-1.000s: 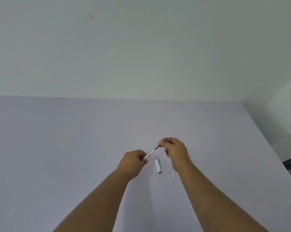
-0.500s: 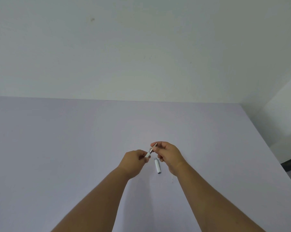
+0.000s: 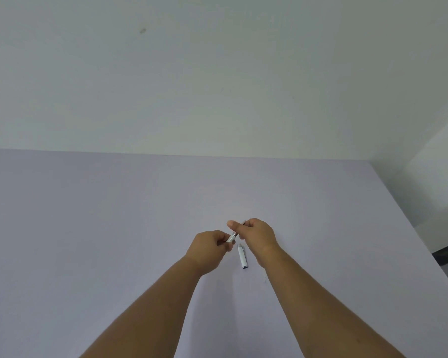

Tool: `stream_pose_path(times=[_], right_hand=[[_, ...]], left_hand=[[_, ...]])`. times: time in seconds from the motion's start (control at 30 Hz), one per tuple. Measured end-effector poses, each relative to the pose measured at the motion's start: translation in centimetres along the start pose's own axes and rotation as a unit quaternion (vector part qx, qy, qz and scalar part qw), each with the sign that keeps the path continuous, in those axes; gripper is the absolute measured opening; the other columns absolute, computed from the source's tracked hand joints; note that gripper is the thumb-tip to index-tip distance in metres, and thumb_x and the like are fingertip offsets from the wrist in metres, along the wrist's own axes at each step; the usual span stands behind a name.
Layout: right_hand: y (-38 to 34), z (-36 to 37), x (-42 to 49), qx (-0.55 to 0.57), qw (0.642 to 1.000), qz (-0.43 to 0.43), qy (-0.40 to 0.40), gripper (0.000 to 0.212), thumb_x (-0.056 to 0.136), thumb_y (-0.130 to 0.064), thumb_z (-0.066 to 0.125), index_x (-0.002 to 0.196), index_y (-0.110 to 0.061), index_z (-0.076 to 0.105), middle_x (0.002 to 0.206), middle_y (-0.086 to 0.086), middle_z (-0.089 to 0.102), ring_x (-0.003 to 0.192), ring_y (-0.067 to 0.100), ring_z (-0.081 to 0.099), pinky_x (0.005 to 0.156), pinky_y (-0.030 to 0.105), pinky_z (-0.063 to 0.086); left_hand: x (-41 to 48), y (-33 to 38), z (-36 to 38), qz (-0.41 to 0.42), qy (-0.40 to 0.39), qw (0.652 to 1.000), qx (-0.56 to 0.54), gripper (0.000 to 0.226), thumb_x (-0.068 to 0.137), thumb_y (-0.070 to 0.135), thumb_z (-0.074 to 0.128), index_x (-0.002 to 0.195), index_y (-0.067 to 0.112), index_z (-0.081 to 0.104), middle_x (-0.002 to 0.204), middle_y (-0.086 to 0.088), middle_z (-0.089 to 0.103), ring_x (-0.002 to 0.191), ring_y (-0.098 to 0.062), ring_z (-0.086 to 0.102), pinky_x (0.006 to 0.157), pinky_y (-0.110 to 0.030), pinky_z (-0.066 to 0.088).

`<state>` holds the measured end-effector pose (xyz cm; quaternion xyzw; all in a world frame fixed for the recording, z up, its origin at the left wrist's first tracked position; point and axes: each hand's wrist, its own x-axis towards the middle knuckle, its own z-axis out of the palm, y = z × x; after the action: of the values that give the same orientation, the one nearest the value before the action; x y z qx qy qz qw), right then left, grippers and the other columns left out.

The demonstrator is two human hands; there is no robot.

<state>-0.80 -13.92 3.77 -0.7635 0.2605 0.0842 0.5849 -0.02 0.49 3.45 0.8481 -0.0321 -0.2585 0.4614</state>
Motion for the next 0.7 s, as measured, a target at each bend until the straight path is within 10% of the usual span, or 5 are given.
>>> stream_pose_path(times=[0.7], right_hand=[[-0.4,-1.2,-0.4,0.034,0.997,-0.004,-0.063,0.024,0.082,-0.043,0.065,0.076,-0.02,0.063,0.084,-0.005,0.063,0.072,0.009,0.051,0.064,0.024,0.039]], left_hand=[[-0.2,0.4,0.2,0.015,-0.03,0.999,-0.019,0.023,0.094,0.024,0.046,0.097,0.018,0.067,0.082,0.007,0.063,0.074,-0.012,0.056,0.079,-0.03,0.052]])
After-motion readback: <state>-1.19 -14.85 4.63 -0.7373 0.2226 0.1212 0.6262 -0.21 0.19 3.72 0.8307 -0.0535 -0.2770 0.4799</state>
